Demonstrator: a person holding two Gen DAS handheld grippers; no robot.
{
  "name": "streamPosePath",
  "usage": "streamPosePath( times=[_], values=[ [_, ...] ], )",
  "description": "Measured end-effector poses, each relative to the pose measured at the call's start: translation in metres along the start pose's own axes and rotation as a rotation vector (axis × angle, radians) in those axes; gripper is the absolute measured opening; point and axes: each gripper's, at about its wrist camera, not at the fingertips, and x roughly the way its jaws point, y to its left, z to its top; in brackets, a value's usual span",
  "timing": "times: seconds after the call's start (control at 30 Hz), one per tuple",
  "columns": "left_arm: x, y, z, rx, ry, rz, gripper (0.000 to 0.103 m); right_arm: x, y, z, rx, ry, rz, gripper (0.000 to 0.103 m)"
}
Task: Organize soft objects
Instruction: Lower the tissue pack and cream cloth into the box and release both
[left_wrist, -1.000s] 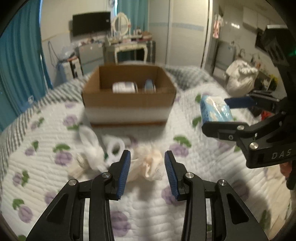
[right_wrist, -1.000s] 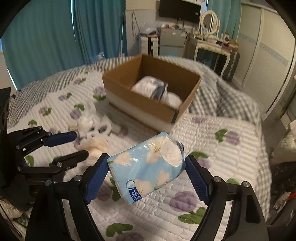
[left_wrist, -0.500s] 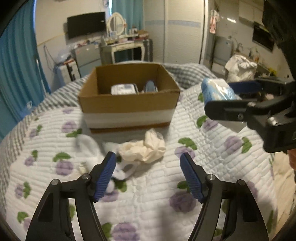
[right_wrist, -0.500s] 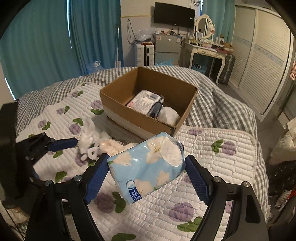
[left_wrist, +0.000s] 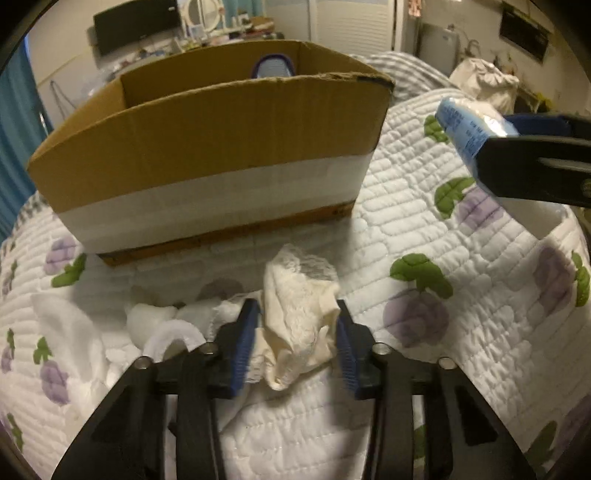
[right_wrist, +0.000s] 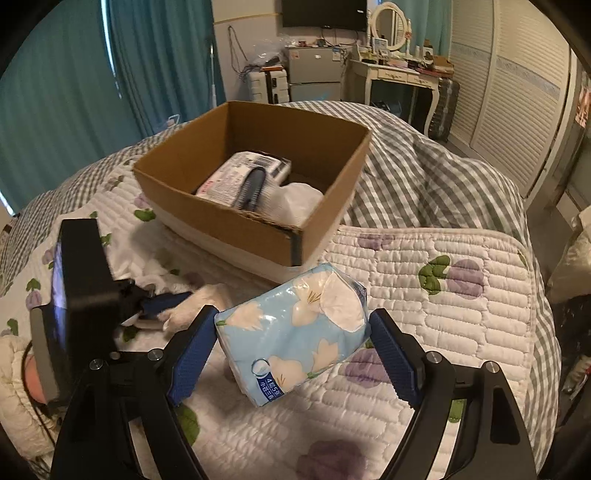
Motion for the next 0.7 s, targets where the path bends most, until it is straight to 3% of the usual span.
streamPosePath(
  times=[0.07,0.2,0.43,0.53,0.7],
  values=[
    [-0.013,0.002,0.002,-0.008,-0.033,-0.015,0.026,0.000,-0.003,0.001,0.006,-0.004,-0.003,0.083],
    [-0.060,0.008,0.014,-0.019,-0.137,-0.038,0.026,-0.011,-0.004,0.013,0.007,-0.043,-0.010,0.083],
    [-0.134,0.037,0.068,-0.030,-0.304,-0.054,0.026,-0.038,0.003,0.066,-0.008,-0.153,-0.041,0.083],
    [-0.137,0.057,0.094,-0.057,-0.328,-0.014,0.026,-0.041,0.007,0.095,0.002,-0.209,-0.043,0.083],
    [-0.109,0.086,0.123,-0.092,-0.309,0.015,0.026,-0.020,0.009,0.136,0.051,-0.248,-0.044,0.083]
  ],
)
